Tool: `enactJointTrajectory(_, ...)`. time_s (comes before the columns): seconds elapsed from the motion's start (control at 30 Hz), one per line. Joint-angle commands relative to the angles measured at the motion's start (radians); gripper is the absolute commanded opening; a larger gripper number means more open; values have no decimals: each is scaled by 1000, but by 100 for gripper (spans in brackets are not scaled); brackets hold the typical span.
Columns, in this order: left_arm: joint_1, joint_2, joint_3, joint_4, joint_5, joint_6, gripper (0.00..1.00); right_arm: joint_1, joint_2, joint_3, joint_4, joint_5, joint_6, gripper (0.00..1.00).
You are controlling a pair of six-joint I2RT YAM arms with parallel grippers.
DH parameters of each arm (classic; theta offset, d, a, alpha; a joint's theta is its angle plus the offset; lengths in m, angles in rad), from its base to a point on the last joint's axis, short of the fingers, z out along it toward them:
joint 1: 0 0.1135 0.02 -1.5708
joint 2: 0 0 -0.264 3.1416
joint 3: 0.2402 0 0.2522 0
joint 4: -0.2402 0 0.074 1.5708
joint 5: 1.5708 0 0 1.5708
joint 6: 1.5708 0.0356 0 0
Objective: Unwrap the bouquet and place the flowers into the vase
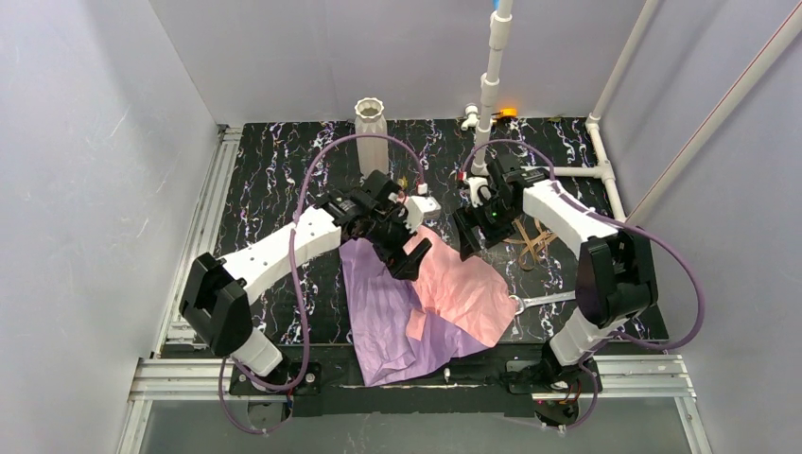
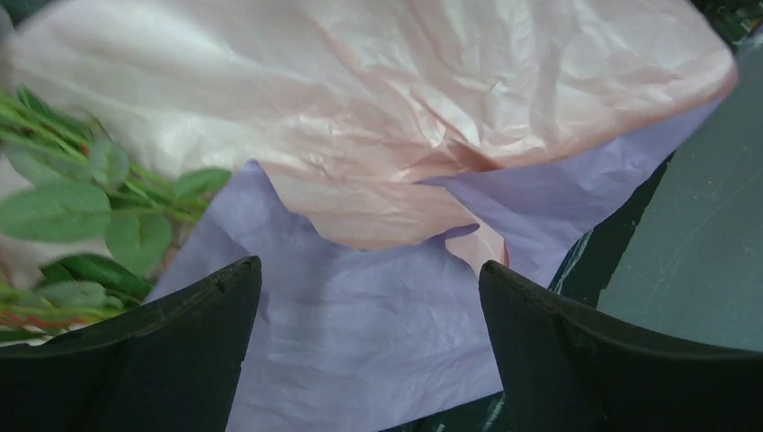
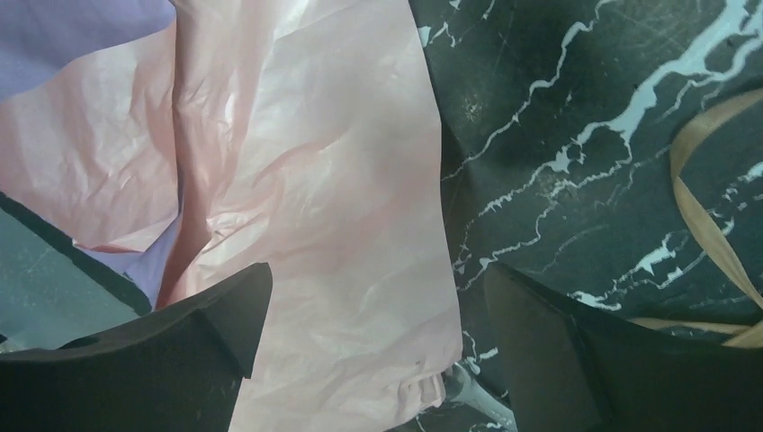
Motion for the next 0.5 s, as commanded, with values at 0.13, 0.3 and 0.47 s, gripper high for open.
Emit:
enactJointTrajectory(0.13, -8, 158, -30, 36, -22, -430, 71, 59, 146, -44, 151, -1, 52, 94)
enactJointTrajectory(0.3, 19, 175, -1, -13, 13, -397, 19, 59, 173, -48, 173, 26, 50, 74)
enactJointTrajectory(0.47, 179, 82, -12, -134, 79, -327, 0, 59, 194, -49, 200, 55, 54, 43)
